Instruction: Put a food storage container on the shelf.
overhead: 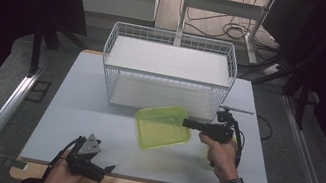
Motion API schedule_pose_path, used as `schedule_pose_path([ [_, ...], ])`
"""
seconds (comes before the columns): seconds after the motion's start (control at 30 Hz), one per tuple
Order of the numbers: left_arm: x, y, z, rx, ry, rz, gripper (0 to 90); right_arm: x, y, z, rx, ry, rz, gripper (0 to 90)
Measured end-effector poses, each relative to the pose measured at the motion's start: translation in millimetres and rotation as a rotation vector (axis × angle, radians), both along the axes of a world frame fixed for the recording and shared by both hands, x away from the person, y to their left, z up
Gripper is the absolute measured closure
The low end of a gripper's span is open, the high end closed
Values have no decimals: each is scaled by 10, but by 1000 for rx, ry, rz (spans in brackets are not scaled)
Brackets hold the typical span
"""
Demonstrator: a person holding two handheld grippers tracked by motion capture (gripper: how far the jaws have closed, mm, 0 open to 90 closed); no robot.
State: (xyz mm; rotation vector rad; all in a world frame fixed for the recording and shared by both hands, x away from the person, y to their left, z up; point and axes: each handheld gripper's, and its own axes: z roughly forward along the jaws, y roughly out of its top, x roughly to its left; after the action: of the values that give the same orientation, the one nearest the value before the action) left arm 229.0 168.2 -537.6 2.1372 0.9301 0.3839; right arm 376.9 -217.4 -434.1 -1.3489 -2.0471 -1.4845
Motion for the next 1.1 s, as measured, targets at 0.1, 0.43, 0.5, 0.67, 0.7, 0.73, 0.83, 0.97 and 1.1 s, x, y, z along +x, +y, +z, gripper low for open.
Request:
schedule_pose_path([
  [0.1,-1,-9,-5,1,8,-6,17,27,-7,56,5,-6,-6,798],
  [0.43,-3,9,14,-15,1,9,18,110,-1,251,20,-25,-22,798],
  [0.5,-2,17,18,-20,2,14,18,134,10,325,28,-33,-26,798],
  [0.67,2,23,23,-28,12,20,17,176,14,411,41,-44,-33,798],
  [0.7,2,21,21,-26,13,20,17,184,14,429,46,-44,-36,798],
  [0.73,2,20,21,-23,13,20,16,199,13,462,53,-47,-40,798],
  [0.83,2,18,20,-21,14,20,16,210,14,495,60,-50,-45,798],
  [0.97,5,22,19,-23,14,25,16,239,25,578,58,-59,-53,798],
  [1.1,2,23,24,-31,11,17,15,276,41,684,65,-69,-67,798],
])
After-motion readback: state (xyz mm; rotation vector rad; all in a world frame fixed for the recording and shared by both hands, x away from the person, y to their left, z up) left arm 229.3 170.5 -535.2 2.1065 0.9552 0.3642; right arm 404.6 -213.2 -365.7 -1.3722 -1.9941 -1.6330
